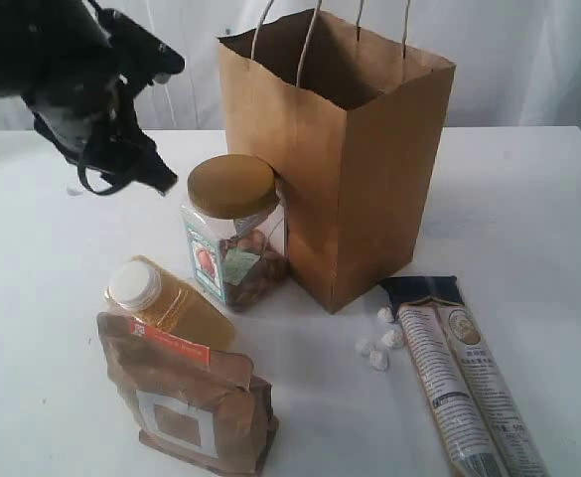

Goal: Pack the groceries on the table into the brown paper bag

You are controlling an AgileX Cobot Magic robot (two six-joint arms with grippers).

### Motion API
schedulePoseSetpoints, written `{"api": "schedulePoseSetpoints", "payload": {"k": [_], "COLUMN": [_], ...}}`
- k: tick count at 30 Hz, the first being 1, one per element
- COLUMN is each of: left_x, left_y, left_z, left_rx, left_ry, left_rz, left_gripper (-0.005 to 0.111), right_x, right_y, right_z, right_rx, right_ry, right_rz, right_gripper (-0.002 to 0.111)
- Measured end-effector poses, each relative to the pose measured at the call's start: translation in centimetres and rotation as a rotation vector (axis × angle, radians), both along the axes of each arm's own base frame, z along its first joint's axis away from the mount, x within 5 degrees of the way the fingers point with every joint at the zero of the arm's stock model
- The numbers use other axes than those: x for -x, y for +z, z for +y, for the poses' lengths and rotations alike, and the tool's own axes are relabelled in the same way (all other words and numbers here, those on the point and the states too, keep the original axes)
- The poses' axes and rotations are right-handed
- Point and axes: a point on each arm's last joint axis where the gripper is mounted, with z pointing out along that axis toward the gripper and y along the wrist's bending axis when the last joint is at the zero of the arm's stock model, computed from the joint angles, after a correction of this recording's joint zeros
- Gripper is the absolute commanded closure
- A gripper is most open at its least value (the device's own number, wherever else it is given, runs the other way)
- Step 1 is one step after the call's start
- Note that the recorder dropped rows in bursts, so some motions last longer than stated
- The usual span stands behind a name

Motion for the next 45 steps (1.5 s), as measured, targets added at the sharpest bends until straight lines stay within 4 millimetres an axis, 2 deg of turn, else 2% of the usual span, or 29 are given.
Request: {"api": "schedulePoseSetpoints", "payload": {"k": [3, 5, 8, 12, 15, 18, 20, 24, 27, 29, 37, 45], "left_x": [0.7, 1.6, 3.0, 4.9, 6.0, 6.8, 7.7, 8.9, 9.1, 9.1, 7.9, 7.2], "left_y": [2.3, 2.6, 1.7, 0.3, 0.3, 0.3, -0.3, -1.6, -2.3, -2.6, -2.4, -2.1], "left_z": [0.9, 1.3, 1.3, 2.2, 3.8, 4.5, 4.5, 4.1, 3.7, 3.5, 2.2, 0.5], "left_rx": [-0.196, -0.251, -0.298, -0.462, -0.571, -0.582, -0.553, -0.525, -0.528, -0.518, -0.496, -0.362], "left_ry": [-0.144, -0.253, -0.448, -0.685, -0.741, -0.783, -0.857, -1.074, -1.186, -1.219, -1.239, -1.226], "left_rz": [0.047, 0.124, 0.264, 0.473, 0.569, 0.581, 0.615, 0.680, 0.672, 0.646, 0.436, 0.254], "left_gripper": [0.048, 0.048, 0.048, 0.048, 0.048, 0.047, 0.044, 0.026, 0.014, 0.011, 0.011, 0.011], "right_x": [0.0, 0.0, 0.0, 0.0, 0.0, 0.0, 0.0, 0.0, 0.0, 0.0, 0.0, 0.0], "right_y": [0.0, 0.0, 0.0, 0.0, 0.0, 0.0, 0.0, 0.0, 0.0, 0.0, 0.0, 0.0], "right_z": [0.0, 0.0, 0.0, 0.0, 0.0, 0.0, 0.0, 0.0, 0.0, 0.0, 0.0, 0.0], "right_rx": [0.000, 0.000, 0.000, 0.000, 0.000, 0.000, 0.000, 0.000, 0.000, 0.000, 0.000, 0.001], "right_ry": [0.000, 0.000, 0.000, 0.000, 0.000, 0.000, 0.000, 0.000, 0.000, 0.000, 0.000, 0.000], "right_rz": [0.000, 0.000, 0.000, 0.000, 0.000, 0.000, 0.000, 0.000, 0.000, 0.000, 0.000, 0.000], "right_gripper": [0.108, 0.108, 0.108, 0.108, 0.108, 0.108, 0.108, 0.108, 0.108, 0.108, 0.108, 0.108]}}
